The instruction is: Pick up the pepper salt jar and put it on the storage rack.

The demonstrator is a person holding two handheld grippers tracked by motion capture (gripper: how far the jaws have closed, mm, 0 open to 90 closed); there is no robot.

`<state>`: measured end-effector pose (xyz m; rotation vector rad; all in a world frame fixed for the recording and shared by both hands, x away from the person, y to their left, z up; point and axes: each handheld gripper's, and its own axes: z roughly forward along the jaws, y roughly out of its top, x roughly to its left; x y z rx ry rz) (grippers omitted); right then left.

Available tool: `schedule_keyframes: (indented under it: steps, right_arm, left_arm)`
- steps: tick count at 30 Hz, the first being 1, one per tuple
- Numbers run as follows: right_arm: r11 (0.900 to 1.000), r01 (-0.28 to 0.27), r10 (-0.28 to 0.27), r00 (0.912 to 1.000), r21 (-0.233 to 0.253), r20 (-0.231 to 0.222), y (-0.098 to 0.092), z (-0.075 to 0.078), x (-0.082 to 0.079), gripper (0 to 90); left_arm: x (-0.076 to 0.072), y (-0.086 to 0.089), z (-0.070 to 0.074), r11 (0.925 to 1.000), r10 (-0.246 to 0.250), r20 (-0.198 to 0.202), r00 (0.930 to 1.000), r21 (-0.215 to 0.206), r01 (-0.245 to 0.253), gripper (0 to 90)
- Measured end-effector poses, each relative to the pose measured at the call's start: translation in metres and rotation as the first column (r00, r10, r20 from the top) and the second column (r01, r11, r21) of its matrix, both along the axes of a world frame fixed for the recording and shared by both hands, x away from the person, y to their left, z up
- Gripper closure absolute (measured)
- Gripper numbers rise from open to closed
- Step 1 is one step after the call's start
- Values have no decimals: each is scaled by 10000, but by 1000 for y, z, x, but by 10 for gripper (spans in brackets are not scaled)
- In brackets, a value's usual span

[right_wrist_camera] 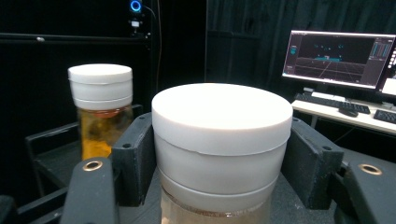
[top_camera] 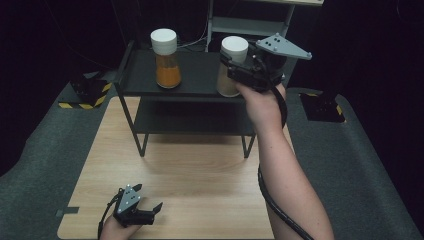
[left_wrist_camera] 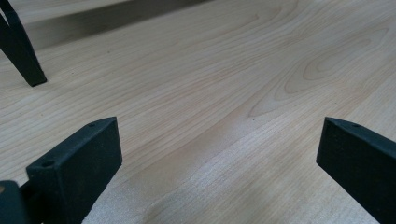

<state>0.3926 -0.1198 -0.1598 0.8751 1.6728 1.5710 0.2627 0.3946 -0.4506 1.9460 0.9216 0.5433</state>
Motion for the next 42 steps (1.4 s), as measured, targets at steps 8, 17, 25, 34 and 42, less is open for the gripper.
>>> schedule_keyframes:
  steps: [8,17,25,34,42]
  right_arm:
    - [9998,152,-154,9998,-155,-160,10,3,20,339]
    - [9991,423,-426,9981,-77,-443,22,2,39,338]
    - [9989,476,-477,9977,-46,-484,26,2,48,338]
    - [9988,472,-465,9976,123,-511,26,-2,51,337]
    - [9994,275,-268,9989,187,-386,21,-6,51,336]
  left_arm:
    - [0,1,0,10000,0,0,10000,-71,0,3]
    - [0,2,-1,10000,-8,23,10000,-97,8,3]
    - [-1,2,-1,9999,20,10,10000,-121,-20,3]
    - [-1,3,-1,9999,-8,-1,10000,-101,8,3]
    - [-1,2,0,10000,6,-51,10000,-78,-7,3]
